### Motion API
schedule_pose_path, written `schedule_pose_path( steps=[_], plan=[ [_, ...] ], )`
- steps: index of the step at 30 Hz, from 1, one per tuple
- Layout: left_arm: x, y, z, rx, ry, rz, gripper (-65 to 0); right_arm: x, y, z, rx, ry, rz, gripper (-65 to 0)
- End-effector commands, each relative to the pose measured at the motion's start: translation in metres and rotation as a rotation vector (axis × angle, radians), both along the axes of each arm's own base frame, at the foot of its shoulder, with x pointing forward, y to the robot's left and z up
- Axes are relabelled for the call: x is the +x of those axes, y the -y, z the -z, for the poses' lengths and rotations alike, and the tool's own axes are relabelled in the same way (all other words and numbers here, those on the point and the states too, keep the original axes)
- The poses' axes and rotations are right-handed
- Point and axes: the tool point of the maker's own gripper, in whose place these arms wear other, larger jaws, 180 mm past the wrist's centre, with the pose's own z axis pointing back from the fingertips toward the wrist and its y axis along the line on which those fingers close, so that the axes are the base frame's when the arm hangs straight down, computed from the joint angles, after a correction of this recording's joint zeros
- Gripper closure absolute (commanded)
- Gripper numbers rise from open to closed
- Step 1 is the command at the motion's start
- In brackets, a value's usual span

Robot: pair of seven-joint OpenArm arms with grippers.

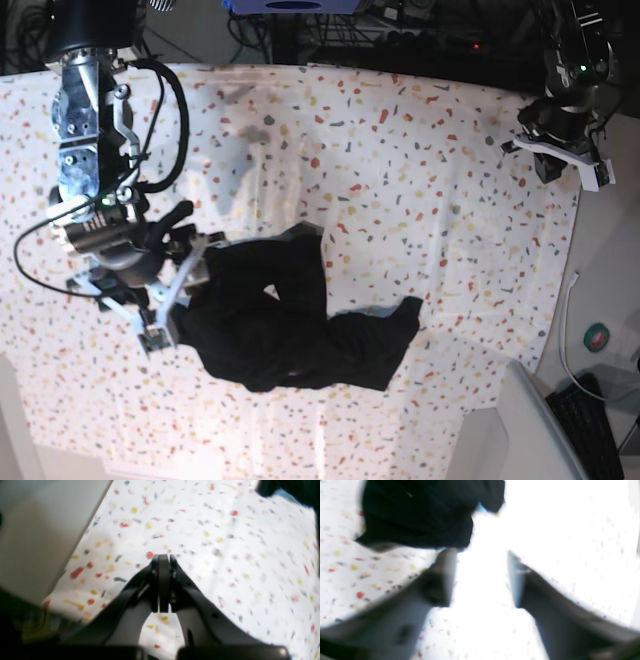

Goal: Layout the t-shirt on the table in an organized manner, then fold the t-shirt properly
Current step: 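Lower both grippers onto the crumpled black t-shirt and grasp its edges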

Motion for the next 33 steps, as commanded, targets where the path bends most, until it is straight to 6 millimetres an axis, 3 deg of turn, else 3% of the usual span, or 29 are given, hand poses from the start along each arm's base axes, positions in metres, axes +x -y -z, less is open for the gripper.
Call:
schedule_pose_path(
  steps=[1, 3, 5, 10, 13, 17, 22, 24, 25, 27, 28, 33],
  plan=[
    [0.006, -0.010, -0.011, 0.016, 0.027, -0.023, 0.0, 0.014, -0.014, -0.016, 0.011, 0.059, -0.041, -41.3],
    [0.014, -0.016, -0.012, -0.012, 0.017, -0.057, 0.0, 0.030, -0.035, -0.024, 0.004, 0.083, -0.102, -46.2],
    [0.026, -0.018, -0.017, -0.029, 0.032, -0.070, 0.0, 0.049, -0.053, -0.026, 0.028, 0.099, -0.123, -44.4],
    [0.063, -0.007, -0.031, -0.049, 0.082, 0.008, 0.0, 0.095, -0.060, -0.007, 0.064, 0.069, -0.099, -43.4],
    [0.074, -0.003, -0.025, -0.081, 0.052, 0.048, 0.0, 0.112, -0.063, 0.011, 0.081, 0.048, -0.072, -43.2],
    [0.078, -0.009, -0.018, -0.088, 0.017, 0.053, 0.0, 0.125, -0.051, 0.032, 0.084, 0.034, 0.031, -43.5],
    [0.084, -0.006, -0.017, -0.100, 0.025, 0.057, 0.0, 0.119, -0.043, 0.056, 0.067, -0.022, 0.048, -42.9],
    [0.085, -0.005, -0.018, -0.103, 0.028, 0.056, -3.9, 0.118, -0.037, 0.060, 0.063, -0.005, 0.053, -35.3],
    [0.085, -0.003, -0.017, -0.108, 0.028, 0.056, -4.9, 0.115, -0.035, 0.063, 0.062, -0.002, 0.054, -27.6],
    [0.087, -0.001, -0.017, -0.115, 0.035, 0.055, -5.1, 0.109, -0.028, 0.068, 0.055, -0.001, 0.053, -6.5],
    [0.088, -0.001, -0.017, -0.116, 0.033, 0.054, -5.8, 0.103, -0.025, 0.072, 0.052, -0.006, 0.054, 0.0],
    [0.093, 0.016, 0.009, -0.121, -0.053, 0.139, -4.8, 0.067, -0.026, 0.054, 0.078, 0.081, 0.043, 0.0]
  ],
)
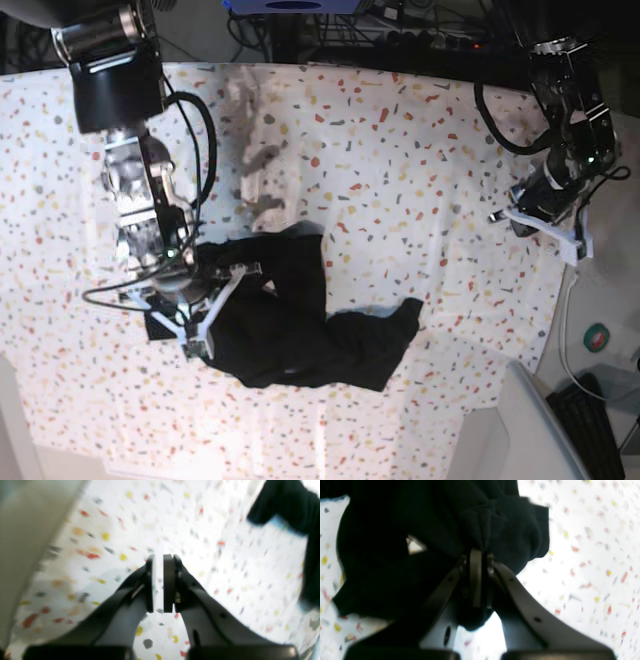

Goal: Layout the t-shirt on the table in an organized manner, then fold the t-shirt properly
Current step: 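Lower both grippers onto the crumpled black t-shirt and grasp its edges, then lift the black t-shirt with both grippers and drag it apart to spread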

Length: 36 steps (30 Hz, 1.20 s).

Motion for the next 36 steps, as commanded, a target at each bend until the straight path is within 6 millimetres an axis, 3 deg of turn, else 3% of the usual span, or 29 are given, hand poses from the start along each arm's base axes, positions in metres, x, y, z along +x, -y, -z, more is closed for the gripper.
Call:
schedule_pose_path(
  steps=[1, 3, 6, 10, 11, 13, 16, 18, 19, 22, 26, 31, 33, 34, 36],
  plan=[
    [0.011, -0.005, -0.010, 0.026, 0.035, 0.022, -4.8, 0.006, 0.000, -0.025, 0.009, 0.089, -0.010, 0.0],
    [0.017, 0.004, -0.004, 0.014, 0.021, 0.049, -4.8, -0.012, 0.000, -0.031, 0.018, 0.111, -0.017, 0.0],
    [0.029, 0.023, 0.004, -0.006, 0.006, 0.098, -4.8, -0.031, 0.001, -0.025, 0.021, 0.095, -0.016, 0.0],
    [0.059, 0.062, 0.006, -0.024, 0.003, 0.206, -6.6, -0.038, 0.009, -0.018, 0.002, 0.077, -0.018, 0.0],
    [0.070, 0.074, 0.004, -0.025, 0.008, 0.240, -9.5, -0.038, 0.010, -0.018, 0.001, 0.077, -0.018, 0.0],
    [0.087, 0.093, 0.000, -0.024, 0.016, 0.299, -22.7, -0.037, 0.011, -0.019, -0.004, 0.079, -0.018, 0.0],
    [0.114, 0.113, -0.012, -0.015, 0.040, 0.354, -47.4, -0.038, 0.012, -0.018, -0.009, 0.078, -0.018, 0.0],
    [0.135, 0.121, -0.022, -0.020, 0.094, 0.357, -57.6, -0.038, 0.012, -0.018, -0.009, 0.078, -0.018, 0.0],
    [0.146, 0.125, -0.026, -0.028, 0.127, 0.348, -59.6, -0.038, 0.012, -0.018, -0.009, 0.078, -0.018, 0.0],
    [0.171, 0.125, -0.024, -0.045, 0.158, 0.313, -57.9, -0.038, 0.012, -0.018, -0.009, 0.078, -0.018, 0.0],
    [0.189, 0.136, -0.004, -0.070, 0.135, 0.294, -57.9, -0.038, 0.012, -0.018, -0.007, 0.076, -0.018, 0.0],
    [0.189, 0.175, 0.023, 0.028, 0.127, 0.445, -57.9, -0.038, 0.012, -0.017, -0.008, 0.075, -0.018, 0.0],
    [0.188, 0.181, 0.032, 0.033, 0.129, 0.449, -57.4, -0.038, 0.012, -0.017, -0.008, 0.075, -0.018, 0.0],
    [0.186, 0.181, 0.037, 0.030, 0.118, 0.443, -55.3, -0.038, 0.012, -0.017, -0.009, 0.075, -0.018, 0.0],
    [0.182, 0.178, 0.043, 0.032, 0.105, 0.435, -43.8, -0.040, 0.013, -0.016, -0.011, 0.070, -0.018, 0.0]
  ],
)
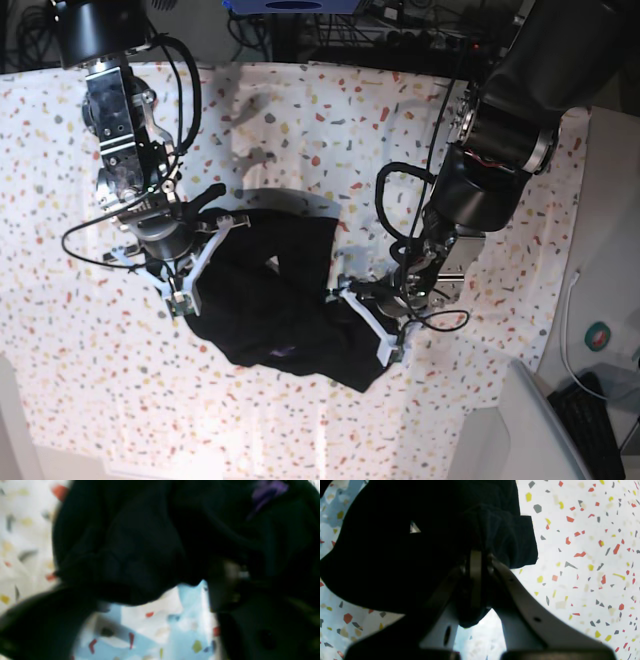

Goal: Layout the t-shirt on the table in an organized manner, then fold the t-shirt properly
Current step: 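Lift the black t-shirt with both grippers and drag it apart to spread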

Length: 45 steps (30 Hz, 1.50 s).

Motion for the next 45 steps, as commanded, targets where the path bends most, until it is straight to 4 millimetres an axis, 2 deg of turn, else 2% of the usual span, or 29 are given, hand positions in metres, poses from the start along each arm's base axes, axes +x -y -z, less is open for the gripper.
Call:
schedule_pose_path(
  steps=[1, 3, 4, 6, 10, 14, 18, 21, 23, 25, 29, 31, 33, 36, 40, 44, 45],
  plan=[
    [0.019, -0.008, -0.020, -0.004, 0.063, -0.021, -33.7, 0.007, 0.001, -0.011, 0.004, 0.044, 0.006, 0.0],
    [0.013, -0.020, -0.013, 0.001, 0.046, -0.041, -9.5, 0.004, 0.001, -0.009, 0.004, 0.038, 0.006, 0.0],
    [0.010, -0.027, -0.010, 0.003, 0.041, -0.054, 0.0, 0.004, 0.001, -0.008, 0.004, 0.036, 0.006, 0.0],
    [0.002, -0.040, -0.009, 0.006, 0.054, -0.068, 0.0, 0.000, 0.004, -0.005, -0.003, 0.027, 0.006, 0.0],
    [-0.048, -0.085, -0.007, 0.029, 0.051, -0.101, 0.0, -0.013, 0.019, 0.010, -0.040, -0.012, 0.005, 0.0],
    [-0.095, -0.119, -0.027, 0.042, 0.111, -0.152, 0.0, -0.023, 0.037, 0.034, -0.085, -0.082, 0.011, 0.0],
    [-0.131, -0.142, -0.034, 0.070, 0.120, -0.183, 0.0, -0.021, 0.045, 0.041, -0.103, -0.099, 0.016, 0.0],
    [-0.144, -0.151, -0.044, 0.086, 0.139, -0.192, 0.0, -0.017, 0.042, 0.035, -0.092, -0.062, 0.010, 0.0],
    [-0.145, -0.153, -0.057, 0.090, 0.172, -0.195, 0.0, -0.019, 0.038, 0.030, -0.082, -0.045, 0.005, 0.0],
    [-0.144, -0.158, -0.078, 0.097, 0.224, -0.205, 0.0, -0.019, 0.031, 0.013, -0.066, 0.005, -0.005, 0.0],
    [-0.135, -0.172, -0.126, 0.118, 0.279, -0.238, 0.0, -0.008, 0.017, -0.049, -0.024, 0.198, -0.034, 0.0],
    [-0.122, -0.168, -0.155, 0.114, 0.320, -0.241, 0.0, -0.001, 0.022, -0.078, -0.028, 0.287, -0.037, 0.0],
    [-0.114, -0.168, -0.180, 0.115, 0.358, -0.255, 0.0, 0.003, 0.024, -0.102, -0.027, 0.351, -0.037, 0.0],
    [-0.099, -0.165, -0.216, 0.104, 0.429, -0.266, 0.0, 0.007, 0.023, -0.127, -0.025, 0.418, -0.048, 0.0],
    [-0.071, -0.157, -0.256, 0.079, 0.508, -0.262, 0.0, 0.016, 0.027, -0.140, -0.051, 0.455, -0.060, 0.0],
    [-0.049, -0.151, -0.290, 0.032, 0.580, -0.280, 0.0, 0.019, 0.027, -0.141, -0.064, 0.459, -0.079, 0.0],
    [-0.046, -0.152, -0.298, 0.031, 0.599, -0.282, 0.0, 0.018, 0.022, -0.140, -0.060, 0.455, -0.104, 0.0]
  ],
)
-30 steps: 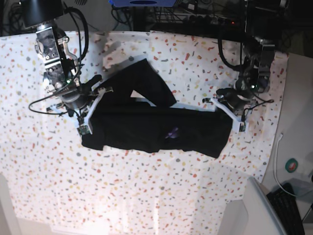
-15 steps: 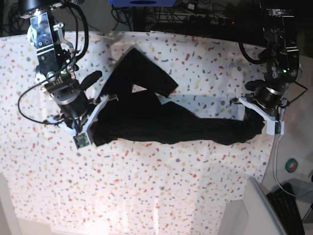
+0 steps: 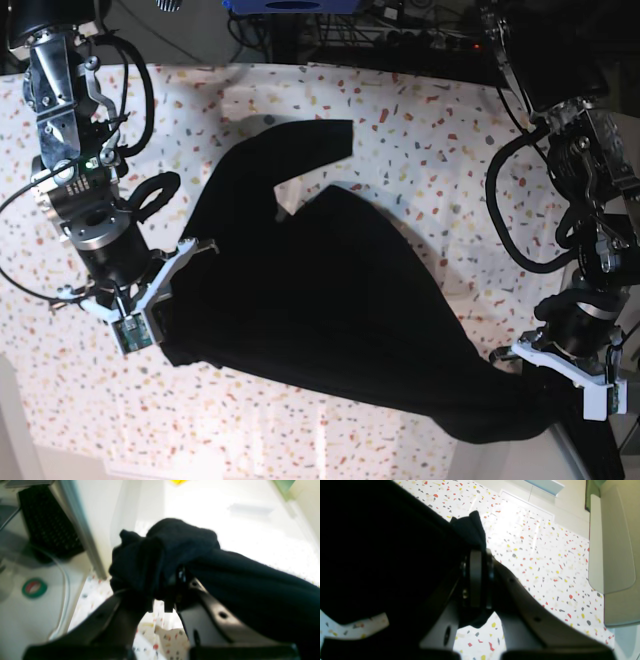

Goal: Layout the t-shirt on the table in an organized manner, then fold the t-shirt properly
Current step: 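Lift the black t-shirt with both grippers and drag it apart to spread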

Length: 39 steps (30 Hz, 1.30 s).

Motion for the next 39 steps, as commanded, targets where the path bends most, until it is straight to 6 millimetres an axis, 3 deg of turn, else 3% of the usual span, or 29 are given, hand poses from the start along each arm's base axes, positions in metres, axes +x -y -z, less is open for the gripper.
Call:
schedule_pose_path(
  steps=[1, 6, 9, 12, 16, 20, 24, 27, 32, 36, 39],
  plan=[
    [0.004, -0.017, -0.026, 0.034, 0.077, -0.054, 0.0, 0.003, -0.001, -0.011, -0.019, 0.041, -0.015, 0.0],
    [0.008, -0.029, -0.050, 0.082, 0.126, -0.063, 0.0, -0.013, -0.062, -0.003, 0.009, 0.007, -0.205, 0.0],
    [0.017, -0.035, -0.079, 0.097, 0.190, -0.074, 0.0, -0.024, -0.101, -0.006, 0.003, 0.014, -0.344, 0.0],
    [0.021, -0.050, -0.112, 0.144, 0.256, -0.123, 0.0, -0.030, -0.129, -0.023, 0.021, 0.082, -0.443, 0.0],
    [0.028, -0.050, -0.143, 0.152, 0.328, -0.135, 0.0, -0.014, -0.120, -0.051, 0.041, 0.191, -0.422, 0.0],
    [0.042, -0.019, -0.149, 0.175, 0.335, -0.056, 0.0, 0.011, -0.084, -0.069, 0.016, 0.246, -0.319, 0.0],
    [0.080, 0.020, -0.114, 0.187, 0.242, 0.022, 0.0, 0.031, -0.044, -0.085, -0.001, 0.290, -0.205, 0.0],
    [0.113, 0.054, -0.082, 0.200, 0.219, 0.062, 0.0, 0.044, -0.014, -0.073, -0.012, 0.252, -0.123, 0.0],
    [0.164, 0.135, -0.012, 0.259, 0.143, 0.185, 0.0, 0.064, 0.035, -0.016, -0.016, 0.100, 0.007, 0.0],
    [0.185, 0.181, 0.047, 0.257, 0.042, 0.261, -2.0, 0.067, 0.064, 0.026, -0.008, -0.011, 0.083, 0.0],
    [0.188, 0.196, 0.074, 0.221, 0.009, 0.293, -42.0, 0.064, 0.079, 0.047, -0.002, -0.067, 0.123, 0.0]
  ],
)
